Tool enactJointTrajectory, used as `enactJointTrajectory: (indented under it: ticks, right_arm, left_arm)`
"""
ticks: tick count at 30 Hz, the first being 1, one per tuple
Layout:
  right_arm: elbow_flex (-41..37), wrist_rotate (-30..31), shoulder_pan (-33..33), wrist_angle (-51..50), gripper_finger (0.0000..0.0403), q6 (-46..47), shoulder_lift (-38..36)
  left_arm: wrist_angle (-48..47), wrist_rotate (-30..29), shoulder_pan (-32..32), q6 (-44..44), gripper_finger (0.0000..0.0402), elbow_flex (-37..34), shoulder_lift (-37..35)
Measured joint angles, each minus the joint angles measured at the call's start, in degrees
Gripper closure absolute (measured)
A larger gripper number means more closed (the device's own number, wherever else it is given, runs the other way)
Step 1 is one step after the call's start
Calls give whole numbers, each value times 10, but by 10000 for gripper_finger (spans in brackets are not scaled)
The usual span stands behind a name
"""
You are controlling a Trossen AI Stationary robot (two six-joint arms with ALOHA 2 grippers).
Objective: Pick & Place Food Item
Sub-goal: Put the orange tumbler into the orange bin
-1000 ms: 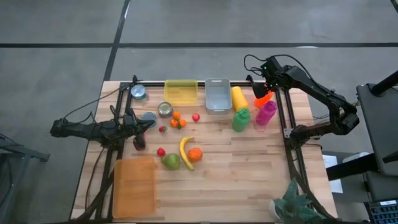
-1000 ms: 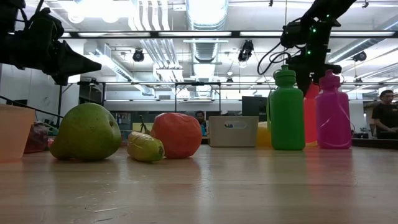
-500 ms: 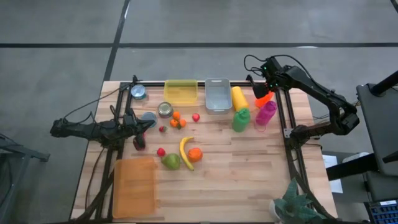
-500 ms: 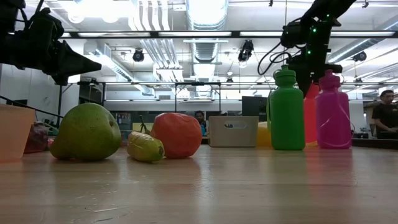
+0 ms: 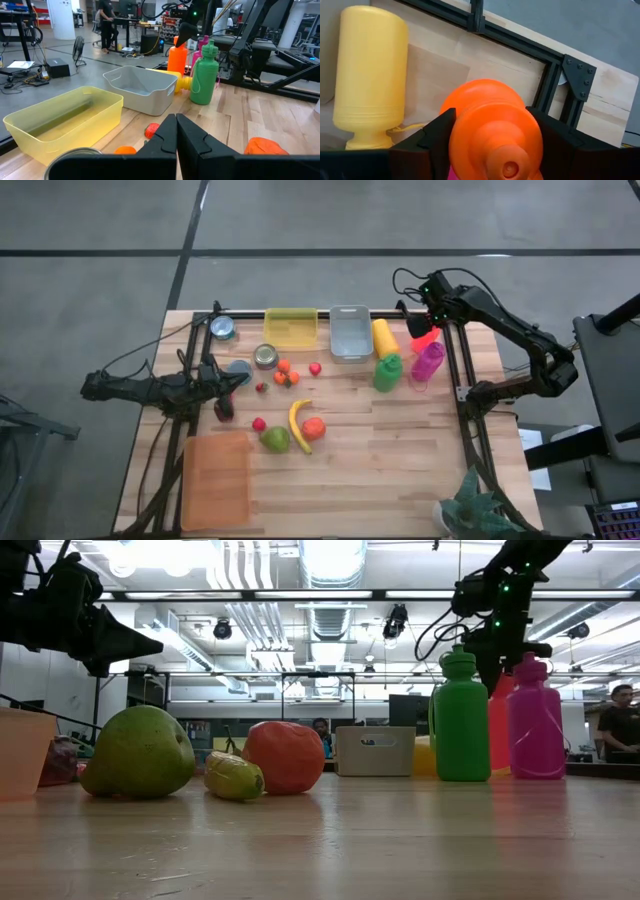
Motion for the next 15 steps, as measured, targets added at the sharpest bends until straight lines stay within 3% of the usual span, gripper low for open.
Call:
enactJointTrajectory:
  ticks: [15]
  right_arm:
    - [0, 0, 0, 0, 185, -1, 0]
  left_arm:
    - [0, 0, 0, 0, 401, 0, 0]
